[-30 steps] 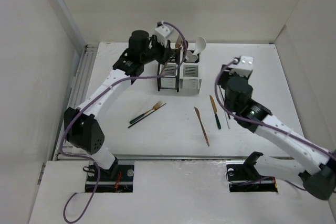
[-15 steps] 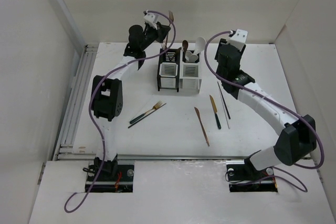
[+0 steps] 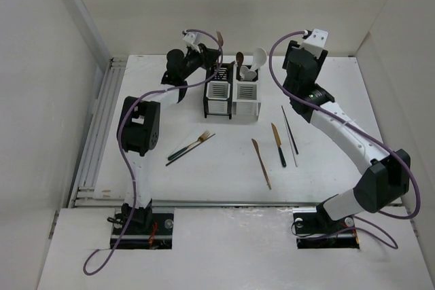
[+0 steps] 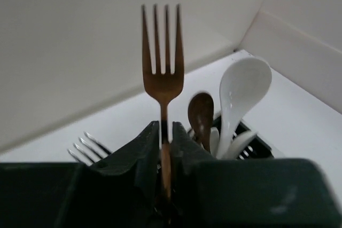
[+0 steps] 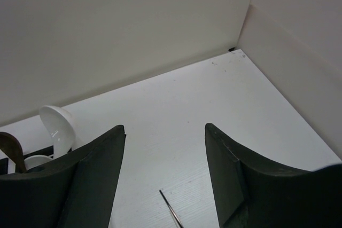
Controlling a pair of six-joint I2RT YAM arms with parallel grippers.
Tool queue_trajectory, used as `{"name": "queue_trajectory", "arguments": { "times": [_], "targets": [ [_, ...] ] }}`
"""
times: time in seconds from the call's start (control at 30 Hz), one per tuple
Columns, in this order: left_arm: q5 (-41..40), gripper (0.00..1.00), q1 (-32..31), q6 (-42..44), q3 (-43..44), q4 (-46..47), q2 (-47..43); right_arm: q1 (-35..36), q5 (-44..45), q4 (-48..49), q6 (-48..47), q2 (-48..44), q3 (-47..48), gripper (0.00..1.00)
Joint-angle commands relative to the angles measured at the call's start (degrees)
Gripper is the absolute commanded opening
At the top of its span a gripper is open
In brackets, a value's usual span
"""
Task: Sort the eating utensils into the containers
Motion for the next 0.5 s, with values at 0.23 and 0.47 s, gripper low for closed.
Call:
{"name": "queue_trajectory", "arguments": {
  "times": [0.23, 0.47],
  "targets": [
    [6.06, 0.53, 1.38, 1.3, -4.66, -0.84, -9.26, -0.57, 0.58, 0.2, -2.82, -2.13, -0.7, 0.73],
    [9.14, 0.59, 2.43, 12.25, -2.98, -14.53, -19.78, -0.05, -5.22, 0.2, -3.35, -4.25, -5.71, 0.8]
  ]
}}
